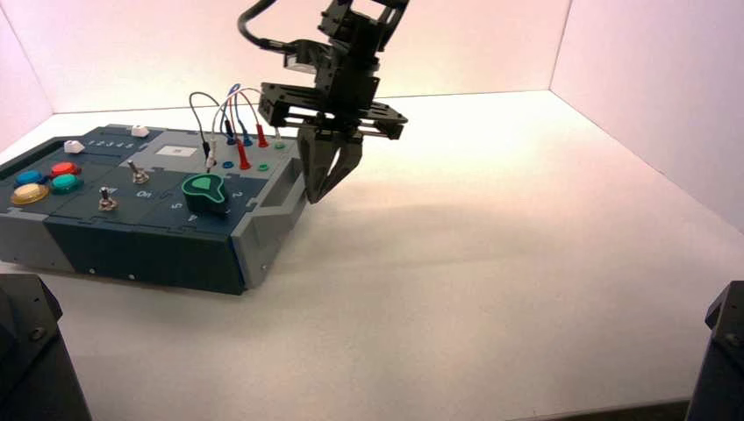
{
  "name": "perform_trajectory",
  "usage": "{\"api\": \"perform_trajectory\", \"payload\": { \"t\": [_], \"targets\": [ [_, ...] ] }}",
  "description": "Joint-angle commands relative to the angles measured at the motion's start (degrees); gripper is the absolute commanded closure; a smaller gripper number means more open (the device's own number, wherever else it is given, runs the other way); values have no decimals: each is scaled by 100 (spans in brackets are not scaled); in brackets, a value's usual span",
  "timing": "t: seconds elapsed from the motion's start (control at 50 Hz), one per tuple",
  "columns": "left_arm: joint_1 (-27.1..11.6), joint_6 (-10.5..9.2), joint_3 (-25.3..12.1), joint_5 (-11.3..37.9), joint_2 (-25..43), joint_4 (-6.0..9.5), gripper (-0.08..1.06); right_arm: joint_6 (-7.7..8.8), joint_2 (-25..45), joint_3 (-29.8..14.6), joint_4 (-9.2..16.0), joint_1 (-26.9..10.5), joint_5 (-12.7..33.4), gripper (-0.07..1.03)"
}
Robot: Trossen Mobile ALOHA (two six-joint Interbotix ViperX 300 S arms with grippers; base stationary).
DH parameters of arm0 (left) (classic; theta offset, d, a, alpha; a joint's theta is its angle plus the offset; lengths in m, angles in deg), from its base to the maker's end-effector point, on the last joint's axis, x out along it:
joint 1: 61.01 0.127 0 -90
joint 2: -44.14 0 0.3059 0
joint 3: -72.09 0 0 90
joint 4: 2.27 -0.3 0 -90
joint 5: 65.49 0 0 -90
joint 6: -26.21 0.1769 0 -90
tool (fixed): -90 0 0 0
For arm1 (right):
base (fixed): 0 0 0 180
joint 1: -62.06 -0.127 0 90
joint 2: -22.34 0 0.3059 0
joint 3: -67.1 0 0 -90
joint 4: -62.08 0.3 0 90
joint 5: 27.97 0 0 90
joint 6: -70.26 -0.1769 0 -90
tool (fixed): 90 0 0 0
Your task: Move the box to the left.
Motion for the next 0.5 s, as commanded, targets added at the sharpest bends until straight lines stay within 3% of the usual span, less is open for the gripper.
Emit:
{"api": "perform_trajectory", "payload": {
  "t": [0.02, 0.2, 0.5],
  "targets": [
    [26, 9, -62, -62, 70, -9, 101, 18, -141, -316, 105, -220, -9, 99],
    [26, 26, -70, -70, 149, -9, 101, 53, -211, -237, -26, -141, 0, 99],
    [18, 70, -62, -79, 167, -9, 101, 62, -967, 316, -721, 316, -70, 99]
  ]
}}
